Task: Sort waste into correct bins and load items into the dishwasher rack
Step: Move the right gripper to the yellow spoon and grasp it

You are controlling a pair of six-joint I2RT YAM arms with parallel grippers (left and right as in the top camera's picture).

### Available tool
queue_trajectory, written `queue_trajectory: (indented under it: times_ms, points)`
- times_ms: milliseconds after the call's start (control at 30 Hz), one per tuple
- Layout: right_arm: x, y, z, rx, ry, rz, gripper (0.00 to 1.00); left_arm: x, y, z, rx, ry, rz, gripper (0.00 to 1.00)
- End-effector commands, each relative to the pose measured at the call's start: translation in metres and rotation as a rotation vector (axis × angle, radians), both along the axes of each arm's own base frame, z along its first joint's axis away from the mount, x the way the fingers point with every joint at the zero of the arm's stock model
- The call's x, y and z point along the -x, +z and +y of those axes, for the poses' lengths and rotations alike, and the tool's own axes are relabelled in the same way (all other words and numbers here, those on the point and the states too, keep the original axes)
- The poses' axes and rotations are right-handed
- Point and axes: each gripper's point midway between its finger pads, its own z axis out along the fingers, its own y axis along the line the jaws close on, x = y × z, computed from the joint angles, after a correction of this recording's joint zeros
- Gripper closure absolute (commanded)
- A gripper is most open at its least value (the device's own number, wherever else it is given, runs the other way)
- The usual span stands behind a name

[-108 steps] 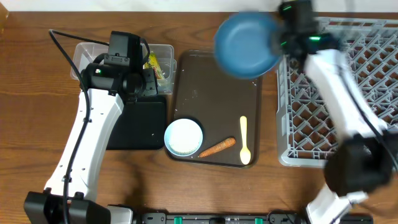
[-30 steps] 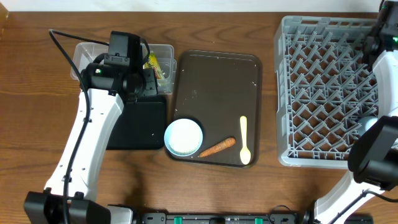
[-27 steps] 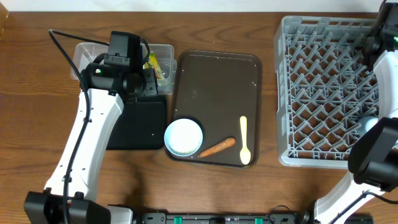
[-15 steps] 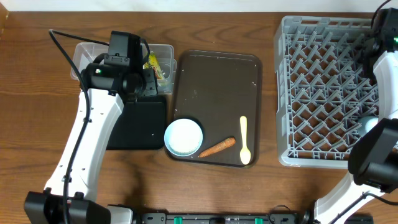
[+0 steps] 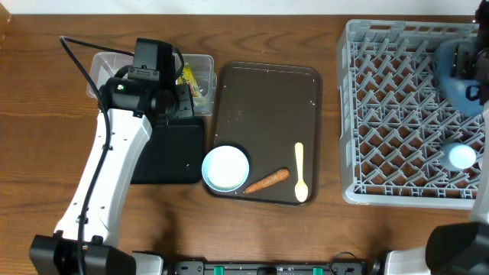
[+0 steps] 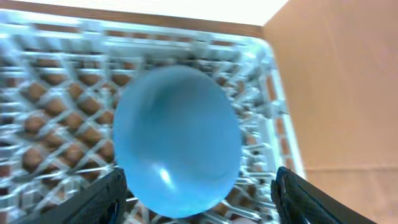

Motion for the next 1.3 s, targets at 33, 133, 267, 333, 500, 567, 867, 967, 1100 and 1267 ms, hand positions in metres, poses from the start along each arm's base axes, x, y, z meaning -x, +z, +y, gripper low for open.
queue_trajectory:
  times_ms: [33, 133, 267, 333, 500, 567, 867, 967, 1100, 1267]
  points:
    - [-0.009, -0.015, 0.043, -0.191, 0.167, 0.004, 0.27, 0.001, -0.002, 0.004, -0.019, 0.003, 0.006, 0.55]
    - [-0.008, -0.019, 0.061, -0.266, 0.232, 0.013, 0.29, 0.001, -0.002, 0.004, -0.019, 0.002, 0.006, 0.55]
    - [-0.006, -0.021, 0.086, -0.361, 0.295, 0.021, 0.29, 0.001, -0.002, 0.004, -0.019, 0.002, 0.005, 0.55]
    - [-0.003, -0.024, 0.095, -0.393, 0.3, 0.037, 0.29, 0.001, -0.002, 0.004, -0.019, 0.003, 0.006, 0.55]
    - [0.004, -0.032, 0.123, -0.425, 0.354, 0.096, 0.29, 0.001, -0.002, 0.004, -0.019, 0.003, 0.005, 0.55]
    - [0.008, -0.035, 0.137, -0.433, 0.381, 0.127, 0.29, 0.001, -0.002, 0.004, -0.019, 0.002, 0.006, 0.55]
    - [0.045, -0.067, 0.224, -0.539, 0.543, 0.354, 0.28, 0.001, -0.002, 0.004, -0.019, 0.002, 0.006, 0.55]
    - [0.063, -0.086, 0.252, -0.573, 0.565, 0.448, 0.28, 0.001, -0.002, 0.004, -0.019, 0.002, 0.006, 0.55]
    - [0.096, -0.122, 0.288, -0.595, 0.579, 0.59, 0.28, 0.001, -0.002, 0.004, -0.019, 0.002, 0.006, 0.55]
    - [0.142, -0.176, 0.312, -0.604, 0.475, 0.759, 0.27, 0.001, -0.002, 0.004, -0.019, 0.003, 0.006, 0.55]
